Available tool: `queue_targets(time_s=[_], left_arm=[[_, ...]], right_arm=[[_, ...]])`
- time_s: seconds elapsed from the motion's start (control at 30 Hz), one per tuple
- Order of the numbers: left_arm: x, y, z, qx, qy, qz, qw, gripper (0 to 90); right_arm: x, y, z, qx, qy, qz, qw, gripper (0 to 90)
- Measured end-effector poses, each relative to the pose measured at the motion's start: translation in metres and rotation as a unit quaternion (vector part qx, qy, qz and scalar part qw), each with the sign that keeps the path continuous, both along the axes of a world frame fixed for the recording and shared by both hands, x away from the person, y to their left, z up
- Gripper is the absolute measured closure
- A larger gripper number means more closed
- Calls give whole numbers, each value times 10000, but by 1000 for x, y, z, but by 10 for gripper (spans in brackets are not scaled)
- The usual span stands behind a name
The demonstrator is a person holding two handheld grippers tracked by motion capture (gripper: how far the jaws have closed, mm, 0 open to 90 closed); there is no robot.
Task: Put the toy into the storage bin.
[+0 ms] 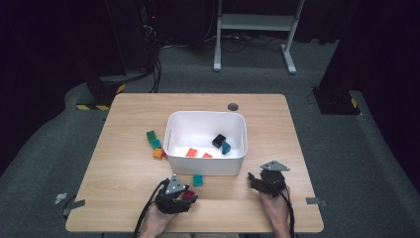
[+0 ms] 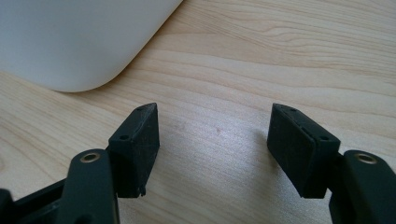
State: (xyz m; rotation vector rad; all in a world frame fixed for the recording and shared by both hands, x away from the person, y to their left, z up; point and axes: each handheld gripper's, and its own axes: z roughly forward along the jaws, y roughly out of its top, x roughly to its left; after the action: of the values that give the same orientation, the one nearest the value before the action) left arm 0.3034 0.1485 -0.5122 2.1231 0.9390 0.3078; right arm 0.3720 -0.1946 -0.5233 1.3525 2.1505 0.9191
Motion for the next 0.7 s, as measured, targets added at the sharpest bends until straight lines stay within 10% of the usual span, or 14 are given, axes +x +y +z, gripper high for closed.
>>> queue_targets(time_s=[0.7], left_arm=[[2, 8, 5, 29, -74, 83, 9999, 491]], right_arm=[[0, 0, 0, 1, 1, -1, 10000, 345]])
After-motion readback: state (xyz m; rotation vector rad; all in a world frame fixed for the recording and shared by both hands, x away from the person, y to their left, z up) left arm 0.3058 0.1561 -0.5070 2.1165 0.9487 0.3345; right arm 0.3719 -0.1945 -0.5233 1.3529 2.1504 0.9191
